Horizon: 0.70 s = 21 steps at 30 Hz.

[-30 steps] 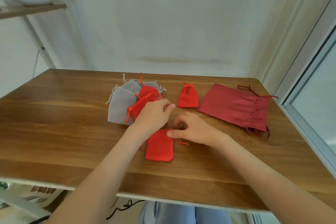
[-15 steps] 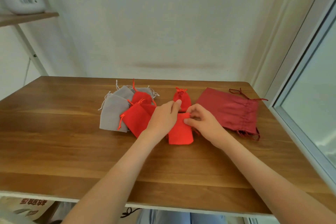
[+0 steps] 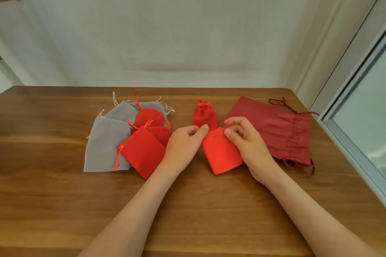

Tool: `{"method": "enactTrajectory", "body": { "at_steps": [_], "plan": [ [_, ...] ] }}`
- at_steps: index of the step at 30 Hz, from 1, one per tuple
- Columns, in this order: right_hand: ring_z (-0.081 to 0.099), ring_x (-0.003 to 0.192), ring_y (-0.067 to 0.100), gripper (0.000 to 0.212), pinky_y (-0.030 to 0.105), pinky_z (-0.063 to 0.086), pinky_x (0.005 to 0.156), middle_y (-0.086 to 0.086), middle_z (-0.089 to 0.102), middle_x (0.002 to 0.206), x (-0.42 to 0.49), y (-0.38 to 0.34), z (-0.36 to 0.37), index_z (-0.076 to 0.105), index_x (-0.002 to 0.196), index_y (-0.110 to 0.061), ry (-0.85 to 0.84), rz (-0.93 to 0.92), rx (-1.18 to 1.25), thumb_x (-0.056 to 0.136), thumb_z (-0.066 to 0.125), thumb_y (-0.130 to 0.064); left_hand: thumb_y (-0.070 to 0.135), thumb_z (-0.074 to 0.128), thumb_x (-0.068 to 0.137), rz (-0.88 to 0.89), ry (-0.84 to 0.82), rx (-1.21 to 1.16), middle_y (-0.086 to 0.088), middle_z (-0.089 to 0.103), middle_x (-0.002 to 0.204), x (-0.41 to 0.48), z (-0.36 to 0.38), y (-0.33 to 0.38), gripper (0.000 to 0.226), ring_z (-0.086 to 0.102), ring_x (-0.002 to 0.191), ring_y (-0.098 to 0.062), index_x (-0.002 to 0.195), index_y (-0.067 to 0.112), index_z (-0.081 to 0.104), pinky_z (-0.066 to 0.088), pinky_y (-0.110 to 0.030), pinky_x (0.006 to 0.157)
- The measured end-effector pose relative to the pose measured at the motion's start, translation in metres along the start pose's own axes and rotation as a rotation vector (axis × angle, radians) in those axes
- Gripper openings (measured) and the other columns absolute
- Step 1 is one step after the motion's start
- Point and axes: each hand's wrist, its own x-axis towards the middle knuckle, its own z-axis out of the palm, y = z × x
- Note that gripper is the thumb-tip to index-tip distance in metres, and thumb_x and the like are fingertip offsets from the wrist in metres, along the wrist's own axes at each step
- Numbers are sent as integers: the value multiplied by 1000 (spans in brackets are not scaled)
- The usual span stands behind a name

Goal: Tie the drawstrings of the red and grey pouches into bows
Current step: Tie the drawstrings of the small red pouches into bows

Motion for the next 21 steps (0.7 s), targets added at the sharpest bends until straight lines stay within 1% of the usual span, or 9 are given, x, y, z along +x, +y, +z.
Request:
{"method": "enactTrajectory", "body": {
  "at_steps": [1,4,6,8,10,12,15,18,21],
  "plan": [
    [56,74,0,11,13,41,66,-3,61,83,-1,0,0,60,103,-20,-12,3,3,95,54,-16,56,51,82,-23,4,-61,-2,40,56,1,0,-1,56,39,56,-15,58,5,44,29,-35,62],
    [54,72,-3,17,9,37,64,-6,61,77,-1,0,-1,63,102,-21,-35,-19,-110,99,47,-21,51,52,90,-63,32,-159,3,35,51,3,-1,-2,54,34,52,-14,50,19,37,26,-35,60],
    [56,74,0,17,15,40,71,-8,62,73,-2,0,-1,65,99,-19,-57,-33,-177,98,48,-17,56,46,90,-73,50,-133,4,34,48,3,-3,-3,55,34,52,-17,49,22,33,27,-35,59],
    [58,76,3,17,20,42,76,-7,63,72,-3,1,-1,64,98,-21,-69,-31,-198,95,52,-10,57,44,91,-81,72,-108,1,31,53,3,-4,-3,53,31,56,-17,53,22,31,25,-36,60],
    [56,72,2,21,17,41,74,-5,61,71,-3,-1,-2,62,97,-22,-60,-35,-230,93,53,-4,54,46,92,-82,71,-126,0,29,54,3,-4,-3,52,29,56,-17,54,21,32,23,-35,60],
    [52,67,-1,22,12,39,67,-3,57,70,-2,-4,-5,60,95,-22,11,-44,-220,92,52,-1,46,49,94,-76,89,-135,1,29,51,3,-7,-5,52,28,52,-16,52,22,32,22,-34,57],
    [48,59,-1,22,13,37,62,-2,53,69,2,-10,-18,54,91,-21,218,-43,-129,93,49,1,41,51,95,-96,139,-171,9,25,43,4,-12,-7,59,25,43,-12,44,22,29,19,-33,50],
    [53,68,3,21,21,38,72,-1,56,72,2,-14,-26,50,92,-24,320,-51,-115,94,49,-4,39,52,95,-54,115,-106,11,20,45,-4,-12,-2,56,21,47,-10,50,23,23,16,-34,51],
    [58,79,2,23,18,39,79,-1,63,79,-2,-17,-25,52,111,-25,293,-108,-156,95,52,-9,45,51,94,-86,67,-244,11,20,47,-7,-13,3,56,19,45,-9,49,25,25,13,-30,47]
  ]
}}
